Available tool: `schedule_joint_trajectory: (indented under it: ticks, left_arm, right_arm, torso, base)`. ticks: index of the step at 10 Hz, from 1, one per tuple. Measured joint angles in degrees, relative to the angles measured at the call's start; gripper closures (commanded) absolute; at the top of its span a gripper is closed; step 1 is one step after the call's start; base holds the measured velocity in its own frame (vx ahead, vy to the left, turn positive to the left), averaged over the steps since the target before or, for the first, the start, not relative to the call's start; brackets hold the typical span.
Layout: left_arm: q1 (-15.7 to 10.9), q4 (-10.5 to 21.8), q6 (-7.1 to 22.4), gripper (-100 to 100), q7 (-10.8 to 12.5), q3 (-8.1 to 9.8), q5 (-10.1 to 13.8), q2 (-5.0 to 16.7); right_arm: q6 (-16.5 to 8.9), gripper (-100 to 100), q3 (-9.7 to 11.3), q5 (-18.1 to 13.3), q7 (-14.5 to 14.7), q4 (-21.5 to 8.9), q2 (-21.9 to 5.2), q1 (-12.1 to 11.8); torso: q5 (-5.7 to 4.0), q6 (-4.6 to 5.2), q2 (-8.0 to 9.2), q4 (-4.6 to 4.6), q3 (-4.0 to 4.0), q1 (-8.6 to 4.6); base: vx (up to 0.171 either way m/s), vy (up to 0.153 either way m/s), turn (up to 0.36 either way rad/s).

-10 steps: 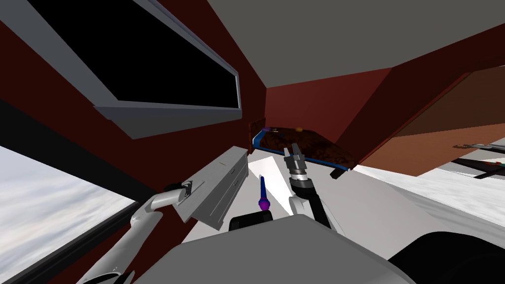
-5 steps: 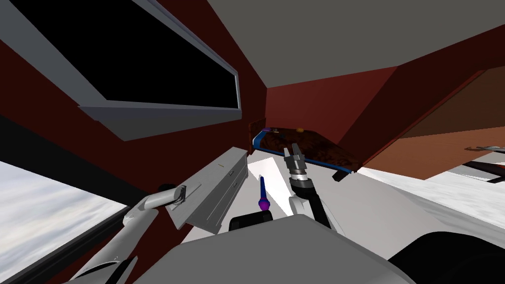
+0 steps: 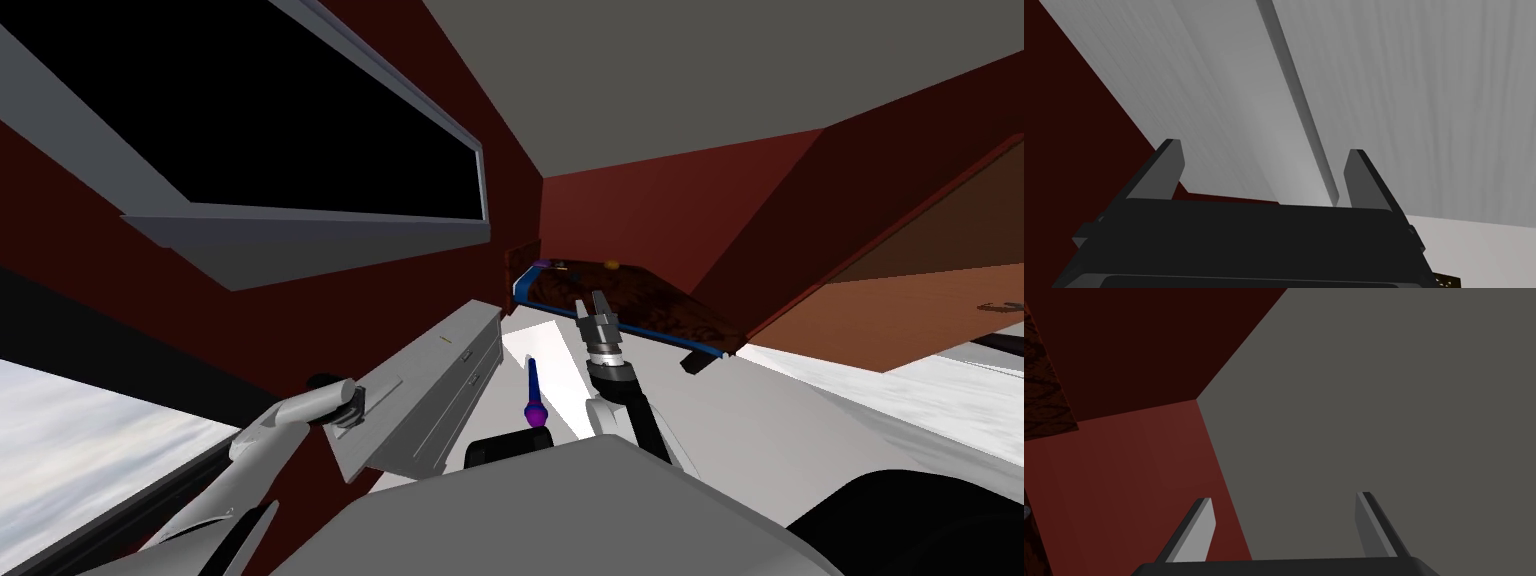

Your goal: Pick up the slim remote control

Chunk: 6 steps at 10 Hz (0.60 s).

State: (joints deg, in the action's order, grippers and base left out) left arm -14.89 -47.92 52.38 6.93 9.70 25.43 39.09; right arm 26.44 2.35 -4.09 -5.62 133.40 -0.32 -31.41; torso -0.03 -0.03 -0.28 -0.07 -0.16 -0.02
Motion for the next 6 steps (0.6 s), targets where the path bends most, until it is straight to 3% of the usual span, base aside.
schedule_joint_trajectory:
  ticks: [1,6]
  left_arm:
    - [-1.35,2.49,1.35,-100,0.06,0.57,0.45,0.4]
    - [-3.29,8.51,7.77,-100,0.98,3.77,2.57,2.09]
  right_arm:
    - [0.0,0,0.0,0.0,0.0,0.0,0.0,0.0]
    - [0.0,0,0.0,0.0,0.0,0.0,0.0,-0.01]
  torso:
    - [0.01,0.0,-0.03,-0.01,-0.02,0.02]
    - [0.03,-0.01,-0.14,-0.03,-0.08,0.12]
  base:
    - [0.074,-0.019,0.015]
    - [0.105,-0.001,0.036]
